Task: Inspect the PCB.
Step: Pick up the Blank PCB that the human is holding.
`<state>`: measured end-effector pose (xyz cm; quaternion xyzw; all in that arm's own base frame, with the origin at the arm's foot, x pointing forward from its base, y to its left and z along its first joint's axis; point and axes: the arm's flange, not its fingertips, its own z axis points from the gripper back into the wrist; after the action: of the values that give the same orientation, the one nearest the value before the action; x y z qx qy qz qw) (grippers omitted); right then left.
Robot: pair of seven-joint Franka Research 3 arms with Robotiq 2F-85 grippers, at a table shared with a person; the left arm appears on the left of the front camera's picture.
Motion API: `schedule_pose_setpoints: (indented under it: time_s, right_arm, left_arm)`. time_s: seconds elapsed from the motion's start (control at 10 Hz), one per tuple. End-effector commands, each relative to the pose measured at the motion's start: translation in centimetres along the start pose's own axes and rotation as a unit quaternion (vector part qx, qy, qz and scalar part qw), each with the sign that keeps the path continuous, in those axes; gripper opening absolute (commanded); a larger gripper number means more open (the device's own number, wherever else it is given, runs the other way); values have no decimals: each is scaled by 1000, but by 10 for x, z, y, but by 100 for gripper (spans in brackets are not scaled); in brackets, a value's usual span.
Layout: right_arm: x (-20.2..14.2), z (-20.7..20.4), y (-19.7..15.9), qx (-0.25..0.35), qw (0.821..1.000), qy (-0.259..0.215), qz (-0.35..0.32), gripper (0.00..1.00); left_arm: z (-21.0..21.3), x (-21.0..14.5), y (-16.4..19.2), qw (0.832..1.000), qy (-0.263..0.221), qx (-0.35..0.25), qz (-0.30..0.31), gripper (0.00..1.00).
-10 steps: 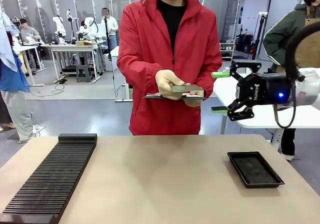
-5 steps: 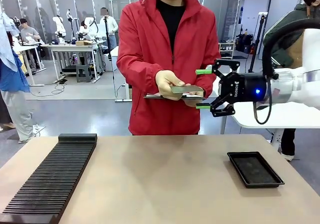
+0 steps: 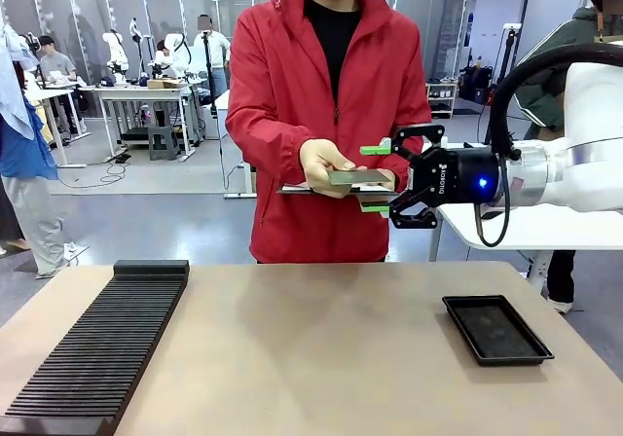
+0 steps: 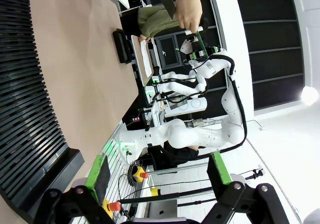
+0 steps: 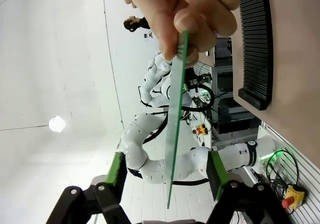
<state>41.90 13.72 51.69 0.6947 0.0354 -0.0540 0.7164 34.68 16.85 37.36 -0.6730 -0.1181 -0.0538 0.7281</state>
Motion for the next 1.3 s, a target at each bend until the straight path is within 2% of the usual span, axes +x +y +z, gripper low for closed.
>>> schedule_pose_setpoints:
  time_s: [0.0,0.6,0.7,1.2]
  right_arm:
    - [-2,-1,5,10,1000,4,-9,61]
    - [1,-6,4,17,1000,8,-13,4]
    - [1,-5,4,18,1000,7,-13,0]
    - [0,-1,1,24,999,-4,-22,0]
  left_arm:
    - [1,-1,-1,1000,2,2,-1,100]
    - [1,-1,-1,1000,2,2,-1,100]
    - [1,-1,-1,1000,2,2,-1,100]
    - [1,-1,-1,1000,2,2,-1,100]
